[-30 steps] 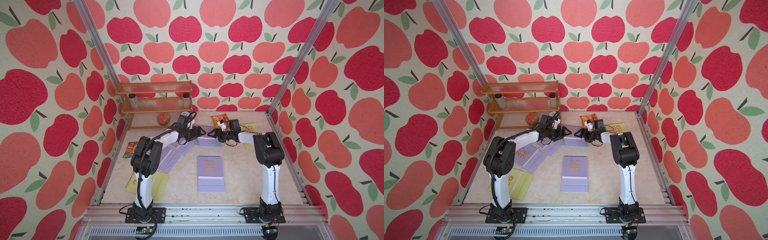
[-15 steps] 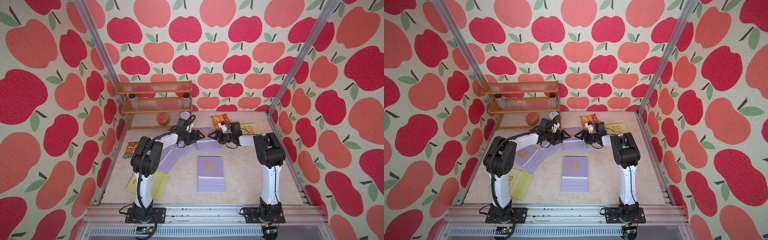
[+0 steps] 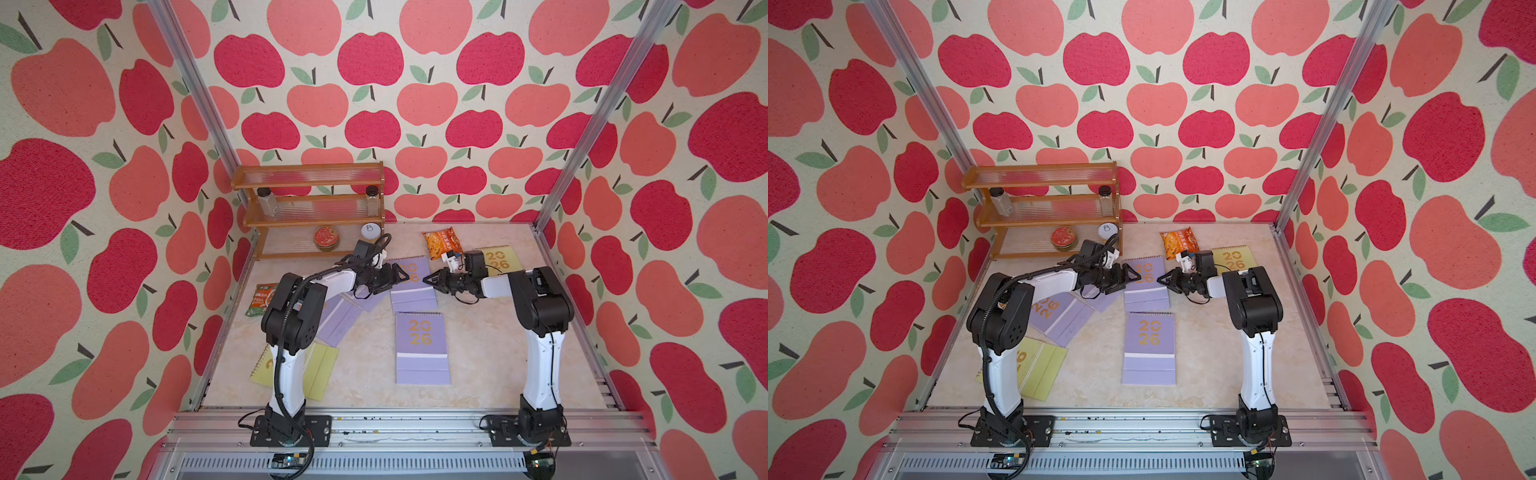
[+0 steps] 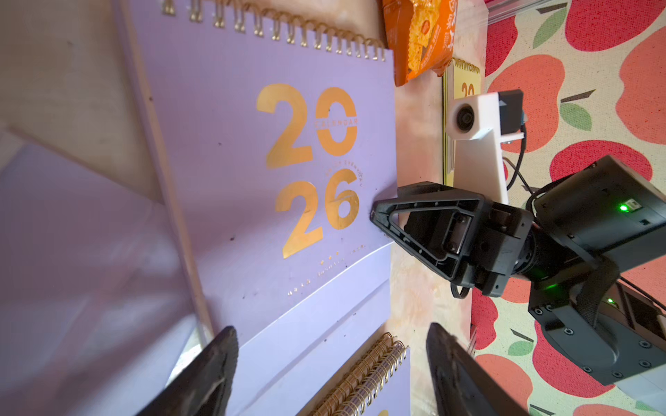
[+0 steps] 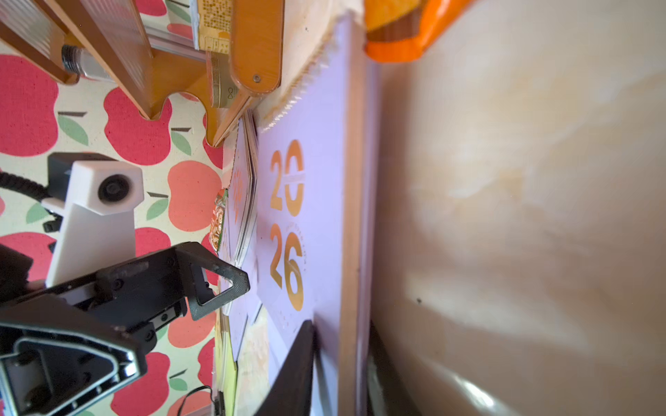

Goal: Stack the calendars
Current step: Pick up the calendar at the center of the board.

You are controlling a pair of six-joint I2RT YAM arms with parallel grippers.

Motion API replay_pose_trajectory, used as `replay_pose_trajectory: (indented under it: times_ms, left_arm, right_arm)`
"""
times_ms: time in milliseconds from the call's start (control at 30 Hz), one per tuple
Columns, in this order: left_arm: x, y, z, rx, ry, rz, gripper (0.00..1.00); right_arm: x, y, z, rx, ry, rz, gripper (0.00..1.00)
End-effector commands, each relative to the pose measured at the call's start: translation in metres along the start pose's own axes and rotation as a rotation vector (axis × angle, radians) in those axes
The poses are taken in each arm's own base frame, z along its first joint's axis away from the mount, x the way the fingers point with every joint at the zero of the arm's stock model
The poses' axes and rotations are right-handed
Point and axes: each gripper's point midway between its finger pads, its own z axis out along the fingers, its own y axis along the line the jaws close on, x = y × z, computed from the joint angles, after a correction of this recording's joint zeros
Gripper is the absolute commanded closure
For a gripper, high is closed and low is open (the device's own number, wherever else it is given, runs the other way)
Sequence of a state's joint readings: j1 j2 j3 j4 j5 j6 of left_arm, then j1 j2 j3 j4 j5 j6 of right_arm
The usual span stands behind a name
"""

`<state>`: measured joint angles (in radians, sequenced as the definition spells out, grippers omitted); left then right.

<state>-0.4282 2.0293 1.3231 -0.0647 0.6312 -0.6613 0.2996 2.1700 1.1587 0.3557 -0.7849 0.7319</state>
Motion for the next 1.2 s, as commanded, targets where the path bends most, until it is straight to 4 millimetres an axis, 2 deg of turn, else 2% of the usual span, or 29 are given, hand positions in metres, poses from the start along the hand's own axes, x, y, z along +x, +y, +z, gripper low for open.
replay_pose_trajectory:
  times_ms: [0,67,233,333,500,667,767,867,967,1167]
  left_arm:
    - [0.003,0.004,0.001,0.007,0.01,-0.002,0.2]
    - [0.003,0.004,0.0,0.007,0.008,-0.002,0.2]
    - [-0.011,-0.009,-0.018,0.032,-0.025,0.014,0.2]
    - [-0.028,-0.023,-0.045,0.071,-0.076,0.034,0.2]
    - [-0.049,-0.05,-0.106,0.157,-0.178,0.07,0.19]
    - [-0.043,-0.074,-0.154,0.201,-0.241,0.138,0.17]
    - [-0.037,-0.073,-0.174,0.203,-0.282,0.149,0.16]
    - [-0.036,-0.067,-0.185,0.257,-0.328,0.114,0.18]
    - [-0.036,-0.07,-0.189,0.385,-0.354,0.079,0.19]
    - [-0.031,-0.075,-0.18,0.483,-0.352,0.065,0.15]
  right_arm:
    - [0.01,-0.017,-0.002,0.069,0.008,0.044,0.9]
    - [0.007,-0.014,-0.004,0.062,-0.001,0.032,1.0]
    - [-0.006,0.005,-0.019,0.024,-0.033,0.008,1.0]
    - [-0.014,0.023,-0.033,0.022,-0.049,-0.034,1.0]
    - [-0.027,0.065,-0.057,0.021,-0.068,-0.12,1.0]
    - [-0.034,0.109,-0.088,0.021,-0.094,-0.204,1.0]
    - [-0.033,0.134,-0.106,0.013,-0.109,-0.247,1.0]
    - [-0.027,0.159,-0.12,-0.032,-0.115,-0.272,1.0]
    - [-0.018,0.182,-0.132,-0.1,-0.111,-0.283,1.0]
    - [-0.005,0.217,-0.148,-0.244,-0.096,-0.265,1.0]
